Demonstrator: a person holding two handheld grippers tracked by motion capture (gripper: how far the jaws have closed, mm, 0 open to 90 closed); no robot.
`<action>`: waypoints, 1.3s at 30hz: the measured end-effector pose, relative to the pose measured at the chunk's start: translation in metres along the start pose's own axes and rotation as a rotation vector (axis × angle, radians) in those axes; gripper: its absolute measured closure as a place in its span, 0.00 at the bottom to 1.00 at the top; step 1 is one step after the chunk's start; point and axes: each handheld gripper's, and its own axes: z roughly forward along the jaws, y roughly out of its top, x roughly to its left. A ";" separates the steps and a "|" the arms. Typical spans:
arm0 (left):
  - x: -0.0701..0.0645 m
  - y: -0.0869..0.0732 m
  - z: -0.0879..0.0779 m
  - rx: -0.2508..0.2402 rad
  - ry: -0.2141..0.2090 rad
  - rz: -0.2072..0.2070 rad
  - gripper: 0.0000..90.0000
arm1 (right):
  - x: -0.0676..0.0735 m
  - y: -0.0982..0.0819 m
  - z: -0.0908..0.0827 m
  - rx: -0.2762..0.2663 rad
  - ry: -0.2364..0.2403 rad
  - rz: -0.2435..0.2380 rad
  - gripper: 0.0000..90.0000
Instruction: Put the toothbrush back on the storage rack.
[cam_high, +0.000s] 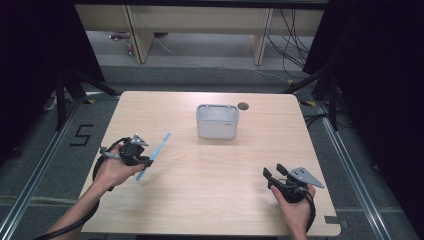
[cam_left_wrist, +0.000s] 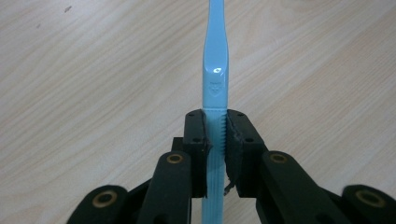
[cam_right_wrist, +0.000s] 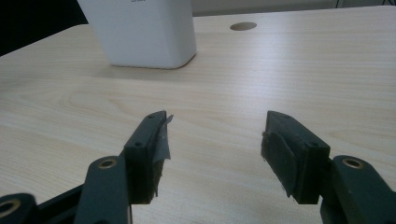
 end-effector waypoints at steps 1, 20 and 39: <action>0.000 -0.001 0.000 -0.018 0.002 -0.003 0.87 | 0.000 0.000 0.000 -0.001 -0.001 0.001 0.46; -0.007 -0.008 -0.005 -0.232 0.003 -0.034 0.87 | 0.000 0.000 -0.001 -0.002 0.005 0.021 0.45; -0.017 -0.014 0.002 -0.423 -0.026 -0.085 0.87 | 0.003 0.000 0.000 -0.028 0.005 -0.035 0.48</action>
